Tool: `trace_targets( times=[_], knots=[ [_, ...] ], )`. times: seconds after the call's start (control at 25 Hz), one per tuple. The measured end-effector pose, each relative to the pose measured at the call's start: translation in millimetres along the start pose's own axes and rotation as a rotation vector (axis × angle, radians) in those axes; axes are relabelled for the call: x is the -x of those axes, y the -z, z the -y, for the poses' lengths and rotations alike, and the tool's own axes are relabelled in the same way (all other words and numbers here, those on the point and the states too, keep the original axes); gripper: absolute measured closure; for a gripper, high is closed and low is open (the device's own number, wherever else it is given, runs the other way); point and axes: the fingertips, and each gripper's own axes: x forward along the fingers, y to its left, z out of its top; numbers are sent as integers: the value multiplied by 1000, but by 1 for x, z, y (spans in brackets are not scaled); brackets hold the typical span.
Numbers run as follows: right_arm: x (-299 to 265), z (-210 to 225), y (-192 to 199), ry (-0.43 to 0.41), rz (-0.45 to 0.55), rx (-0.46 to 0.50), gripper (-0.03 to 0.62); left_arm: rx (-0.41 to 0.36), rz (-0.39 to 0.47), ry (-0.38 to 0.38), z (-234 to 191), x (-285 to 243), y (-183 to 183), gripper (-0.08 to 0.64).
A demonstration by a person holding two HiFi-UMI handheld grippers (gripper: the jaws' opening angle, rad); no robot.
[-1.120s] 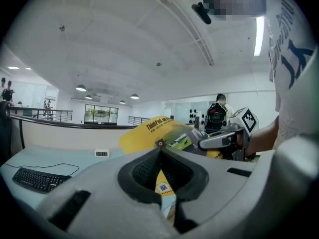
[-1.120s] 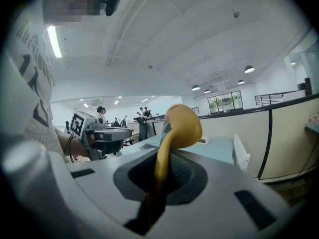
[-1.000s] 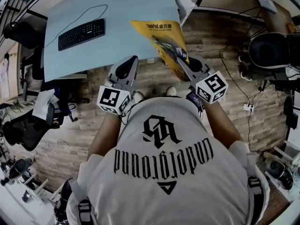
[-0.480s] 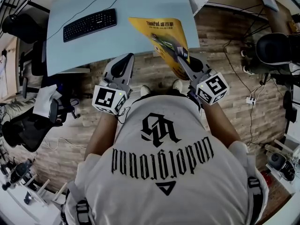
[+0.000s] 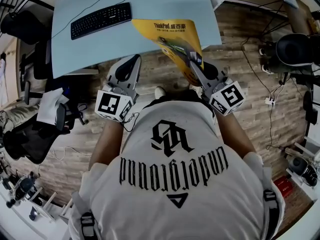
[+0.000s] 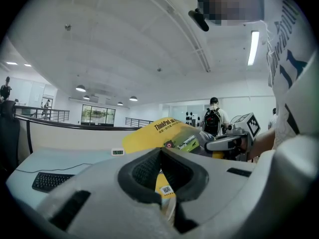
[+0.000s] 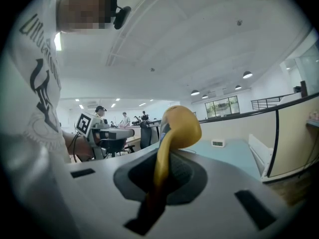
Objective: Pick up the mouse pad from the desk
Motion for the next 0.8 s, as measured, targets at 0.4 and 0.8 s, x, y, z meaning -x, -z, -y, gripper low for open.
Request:
trace_targets(
  times=[0.4, 0.8],
  knots=[
    [-11, -15, 1, 18, -6, 9, 569, 15, 10, 19, -7, 9, 4, 552],
    [-16, -22, 5, 19, -14, 6, 569, 22, 9, 32, -10, 13, 7, 552]
  ],
)
